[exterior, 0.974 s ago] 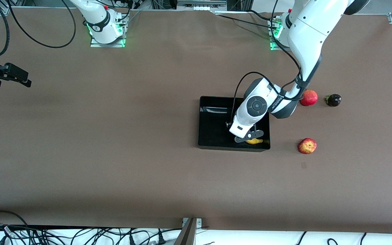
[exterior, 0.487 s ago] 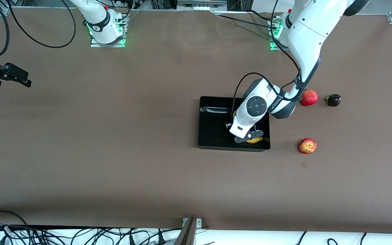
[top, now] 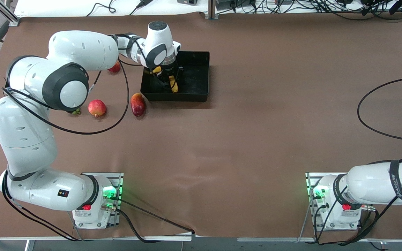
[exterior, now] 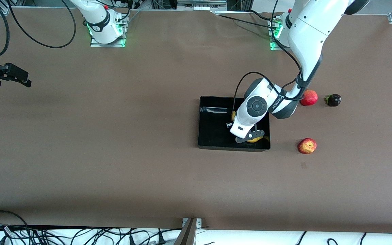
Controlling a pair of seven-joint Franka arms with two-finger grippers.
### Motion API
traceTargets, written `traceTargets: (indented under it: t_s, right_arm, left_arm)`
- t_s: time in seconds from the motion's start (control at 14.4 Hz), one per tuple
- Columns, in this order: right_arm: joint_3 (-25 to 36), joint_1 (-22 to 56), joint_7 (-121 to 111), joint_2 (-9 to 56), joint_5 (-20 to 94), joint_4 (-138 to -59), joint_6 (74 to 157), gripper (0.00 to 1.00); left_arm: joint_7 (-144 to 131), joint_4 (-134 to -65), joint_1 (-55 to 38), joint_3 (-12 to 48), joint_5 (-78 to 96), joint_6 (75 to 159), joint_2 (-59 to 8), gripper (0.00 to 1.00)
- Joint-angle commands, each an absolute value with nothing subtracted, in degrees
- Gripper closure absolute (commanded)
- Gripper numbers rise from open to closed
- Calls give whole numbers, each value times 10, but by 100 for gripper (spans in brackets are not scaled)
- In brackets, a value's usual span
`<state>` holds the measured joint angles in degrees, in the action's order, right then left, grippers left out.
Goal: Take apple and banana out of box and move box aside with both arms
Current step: 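Grasp the yellow banana in the tray with the left gripper, then place the banana beside the apple while the right gripper reaches the tray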
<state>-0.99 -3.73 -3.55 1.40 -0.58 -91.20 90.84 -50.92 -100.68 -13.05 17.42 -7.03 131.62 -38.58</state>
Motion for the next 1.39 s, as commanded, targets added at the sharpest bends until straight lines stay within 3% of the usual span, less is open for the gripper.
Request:
traceTargets:
  t_s: [0.0, 0.21, 0.76, 0.97, 1.32]
  right_arm:
    - [-10, -38, -33, 17, -3, -904, 906, 0]
    - [-10, -38, -41, 17, -4, -904, 905, 0]
    - [-24, 9, -26, 33, 3, -905, 891, 0]
    - [-23, 81, -1, 85, 13, -868, 903, 0]
    - [-29, 152, 46, 184, 39, -859, 974, 0]
  left_arm:
    - [-519, -967, -126, 178, -75, 1227, -352, 100]
    - [-514, -900, -120, 178, -55, 1121, -343, 100]
    - [-257, -881, -20, 162, -36, 948, -281, 100]
    - [-119, -883, 46, 146, -74, 947, -290, 100]
    - [25, -887, 109, 97, -99, 1050, -336, 100]
